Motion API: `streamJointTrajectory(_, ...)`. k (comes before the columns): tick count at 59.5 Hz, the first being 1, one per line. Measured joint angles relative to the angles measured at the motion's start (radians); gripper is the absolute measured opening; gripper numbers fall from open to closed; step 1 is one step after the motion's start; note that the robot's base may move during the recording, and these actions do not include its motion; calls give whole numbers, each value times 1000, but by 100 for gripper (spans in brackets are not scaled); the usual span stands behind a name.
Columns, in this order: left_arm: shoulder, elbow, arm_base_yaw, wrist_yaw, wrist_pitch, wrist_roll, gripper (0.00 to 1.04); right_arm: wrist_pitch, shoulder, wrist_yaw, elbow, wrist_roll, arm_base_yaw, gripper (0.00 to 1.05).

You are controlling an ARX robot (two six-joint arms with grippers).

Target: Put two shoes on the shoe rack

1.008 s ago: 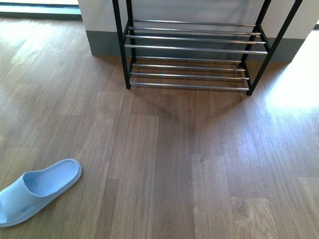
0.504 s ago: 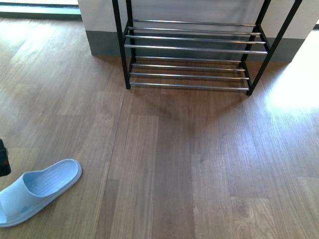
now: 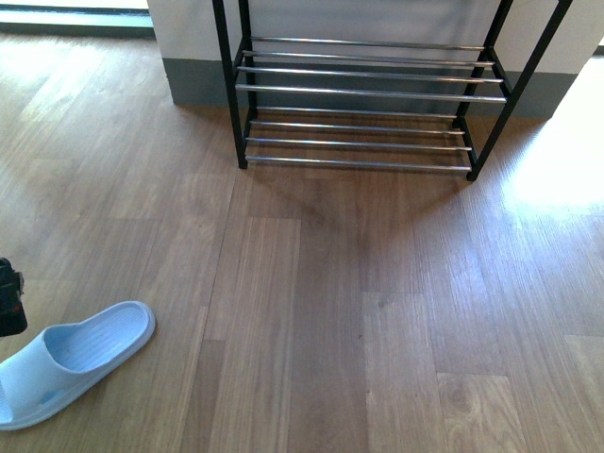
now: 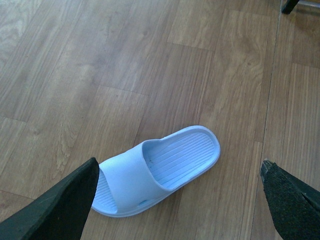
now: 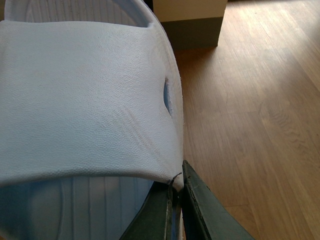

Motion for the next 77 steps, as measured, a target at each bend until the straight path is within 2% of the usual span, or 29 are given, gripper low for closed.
streamJointTrajectory(11, -88, -64, 13, 29, 0, 0, 95, 0, 0, 0, 0, 0, 0, 1)
streamJointTrajectory(22, -370, -162, 28, 69, -114, -8, 95, 0, 0, 0, 0, 0, 0, 1)
streamJointTrajectory(28, -428, -171, 40, 60, -124, 2, 95, 0, 0, 0, 0, 0, 0, 1)
streamJointTrajectory(37, -458, -171, 34, 58, -154, 3, 95, 0, 0, 0, 0, 0, 0, 1)
streamJointTrajectory(77, -367, -166, 13, 63, -93, -5, 95, 0, 0, 0, 0, 0, 0, 1)
